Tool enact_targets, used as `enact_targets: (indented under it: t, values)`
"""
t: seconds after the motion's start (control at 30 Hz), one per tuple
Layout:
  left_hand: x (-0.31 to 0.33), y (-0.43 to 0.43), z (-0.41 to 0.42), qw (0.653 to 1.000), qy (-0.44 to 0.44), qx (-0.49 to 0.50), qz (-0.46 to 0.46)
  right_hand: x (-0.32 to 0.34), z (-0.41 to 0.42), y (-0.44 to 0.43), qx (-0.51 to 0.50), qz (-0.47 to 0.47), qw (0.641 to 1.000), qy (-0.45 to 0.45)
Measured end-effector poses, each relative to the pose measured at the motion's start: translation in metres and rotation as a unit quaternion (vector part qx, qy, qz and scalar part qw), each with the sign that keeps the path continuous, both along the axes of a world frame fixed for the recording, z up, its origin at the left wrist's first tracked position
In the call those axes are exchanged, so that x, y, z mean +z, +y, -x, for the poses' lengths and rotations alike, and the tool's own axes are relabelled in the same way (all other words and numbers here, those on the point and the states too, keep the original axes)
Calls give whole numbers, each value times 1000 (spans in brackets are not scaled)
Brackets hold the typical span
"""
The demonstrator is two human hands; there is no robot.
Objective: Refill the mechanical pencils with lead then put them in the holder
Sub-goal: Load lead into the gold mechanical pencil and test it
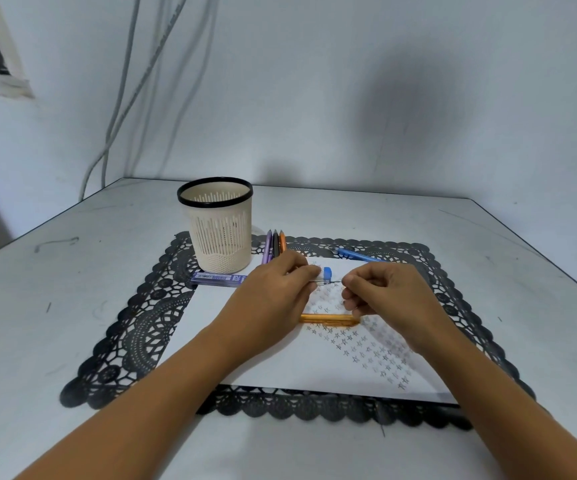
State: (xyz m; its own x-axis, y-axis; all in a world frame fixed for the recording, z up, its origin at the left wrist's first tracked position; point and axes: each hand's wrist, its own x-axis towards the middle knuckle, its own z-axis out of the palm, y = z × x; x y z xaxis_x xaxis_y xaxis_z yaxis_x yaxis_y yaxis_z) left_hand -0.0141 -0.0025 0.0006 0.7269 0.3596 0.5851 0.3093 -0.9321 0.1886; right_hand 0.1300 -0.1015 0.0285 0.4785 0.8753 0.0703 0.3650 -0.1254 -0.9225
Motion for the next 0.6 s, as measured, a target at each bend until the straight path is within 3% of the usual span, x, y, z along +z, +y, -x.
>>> enact_targets:
  t: [0.27,0.6]
  values:
    - [1,-1,0,1000,7,4,10,-4,-2,0,-15,6,997,-79]
    - [2,-2,0,1000,11,4,6,-3,0,0,19,-3,996,-85]
